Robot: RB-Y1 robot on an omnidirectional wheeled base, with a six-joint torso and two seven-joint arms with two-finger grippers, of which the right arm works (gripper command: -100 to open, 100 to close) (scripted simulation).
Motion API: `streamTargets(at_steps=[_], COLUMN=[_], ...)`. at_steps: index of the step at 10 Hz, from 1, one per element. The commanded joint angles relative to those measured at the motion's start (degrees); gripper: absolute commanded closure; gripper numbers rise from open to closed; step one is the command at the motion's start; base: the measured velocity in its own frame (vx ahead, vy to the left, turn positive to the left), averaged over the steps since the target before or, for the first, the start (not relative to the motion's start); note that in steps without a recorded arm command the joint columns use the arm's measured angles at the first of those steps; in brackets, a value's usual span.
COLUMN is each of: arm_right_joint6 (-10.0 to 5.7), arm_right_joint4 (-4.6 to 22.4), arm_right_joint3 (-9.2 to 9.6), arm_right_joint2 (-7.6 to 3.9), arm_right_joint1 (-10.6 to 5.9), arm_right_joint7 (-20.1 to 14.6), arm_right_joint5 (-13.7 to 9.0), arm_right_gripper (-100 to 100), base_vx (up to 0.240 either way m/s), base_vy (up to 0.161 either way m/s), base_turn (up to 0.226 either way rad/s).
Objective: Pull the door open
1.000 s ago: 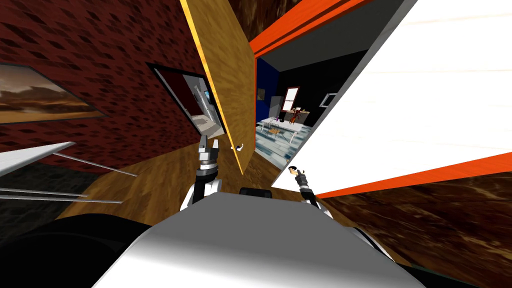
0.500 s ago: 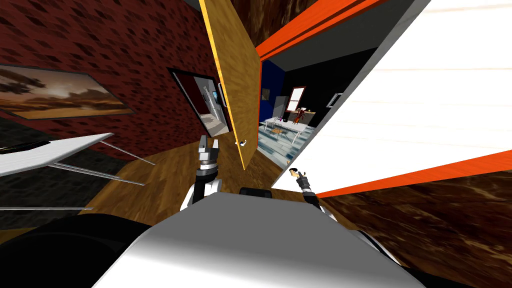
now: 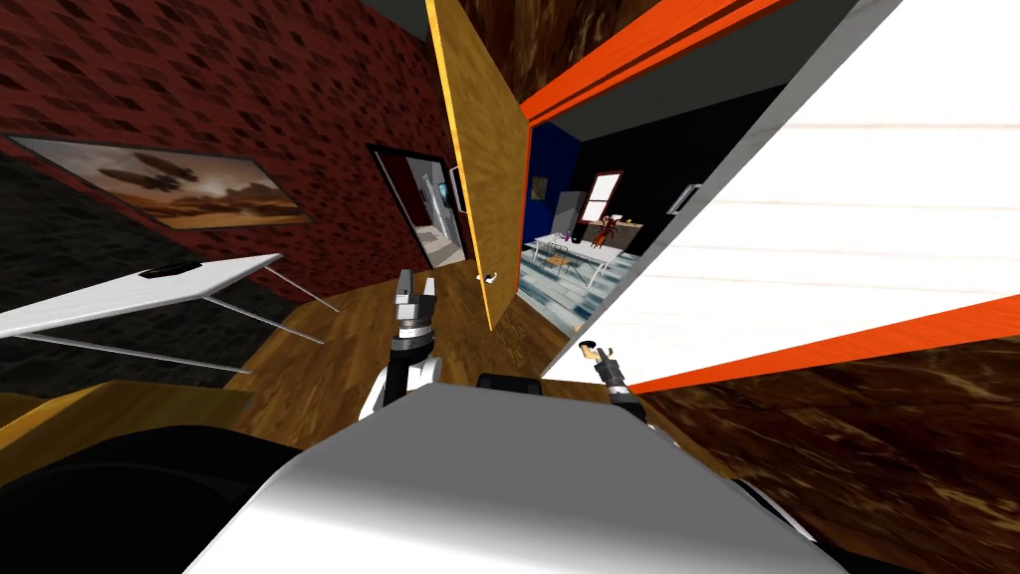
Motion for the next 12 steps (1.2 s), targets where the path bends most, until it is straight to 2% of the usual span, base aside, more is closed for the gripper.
streamTargets(at_steps=[1, 2, 3, 6, 12], arm_right_joint6=[-1.62, -2.72, -2.16, -3.36, -6.15], arm_right_joint4=[0.94, 1.13, 1.75, 2.10, 3.03], arm_right_joint3=[0.69, 1.09, 0.77, 1.06, 1.51], arm_right_joint2=[-0.01, -0.41, -0.34, -0.54, -1.05], arm_right_joint1=[0.20, 0.80, 0.13, 0.86, 2.11], arm_right_joint7=[-0.61, -1.08, -0.80, -1.11, -1.72], arm_right_joint5=[0.33, 0.46, 0.34, 0.42, 0.50], arm_right_gripper=[100, 100, 100, 100, 100], base_vx=[-0.170, -0.172, -0.082, -0.137, -0.219], base_vy=[-0.063, -0.066, -0.034, -0.051, -0.079], base_turn=[0.066, 0.097, 0.017, 0.157, 0.181])
